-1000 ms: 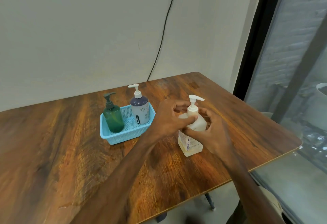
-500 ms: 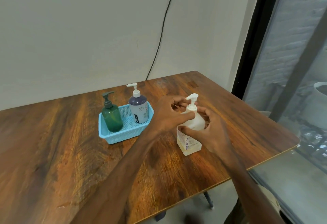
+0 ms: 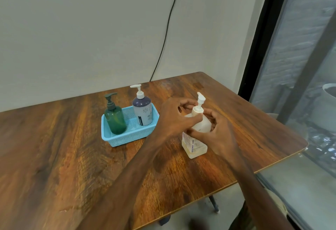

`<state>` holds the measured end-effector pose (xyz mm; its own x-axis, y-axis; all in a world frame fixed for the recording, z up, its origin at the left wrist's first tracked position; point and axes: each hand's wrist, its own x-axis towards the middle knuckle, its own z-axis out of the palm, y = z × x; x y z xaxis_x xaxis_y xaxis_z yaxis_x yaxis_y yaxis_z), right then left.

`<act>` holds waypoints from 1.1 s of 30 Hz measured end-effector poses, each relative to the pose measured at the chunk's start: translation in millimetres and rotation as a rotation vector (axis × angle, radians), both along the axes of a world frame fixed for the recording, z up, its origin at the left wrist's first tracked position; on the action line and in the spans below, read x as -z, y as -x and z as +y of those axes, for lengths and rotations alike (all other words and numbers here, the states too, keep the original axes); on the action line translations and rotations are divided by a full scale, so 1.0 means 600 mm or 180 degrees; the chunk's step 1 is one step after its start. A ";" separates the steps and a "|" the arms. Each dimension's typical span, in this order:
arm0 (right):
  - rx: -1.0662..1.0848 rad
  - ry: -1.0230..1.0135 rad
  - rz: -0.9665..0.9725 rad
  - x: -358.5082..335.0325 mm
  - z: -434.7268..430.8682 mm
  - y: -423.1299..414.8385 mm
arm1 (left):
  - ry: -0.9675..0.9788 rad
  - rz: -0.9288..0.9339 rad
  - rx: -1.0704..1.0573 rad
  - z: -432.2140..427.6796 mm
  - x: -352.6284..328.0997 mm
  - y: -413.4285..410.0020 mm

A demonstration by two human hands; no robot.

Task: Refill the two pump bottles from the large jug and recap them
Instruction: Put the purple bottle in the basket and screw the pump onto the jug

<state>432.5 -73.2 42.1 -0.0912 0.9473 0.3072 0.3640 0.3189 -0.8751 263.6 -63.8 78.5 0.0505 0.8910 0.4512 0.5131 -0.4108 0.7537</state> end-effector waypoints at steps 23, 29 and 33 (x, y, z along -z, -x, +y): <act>0.0001 0.0015 0.0068 0.003 0.000 -0.001 | -0.0058 -0.0039 -0.0220 -0.008 0.018 -0.022; 0.0003 -0.0032 0.0022 0.001 -0.001 -0.001 | 0.0244 -0.0240 0.0018 0.004 0.013 -0.001; -0.0002 -0.0007 0.0127 0.003 0.000 0.002 | 0.0389 -0.0074 0.0025 -0.002 0.016 -0.020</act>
<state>431.4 -73.2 40.2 -0.0795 0.9465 0.3127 0.3286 0.3210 -0.8882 275.4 -65.1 69.1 0.0484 0.9390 0.3404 0.4920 -0.3190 0.8101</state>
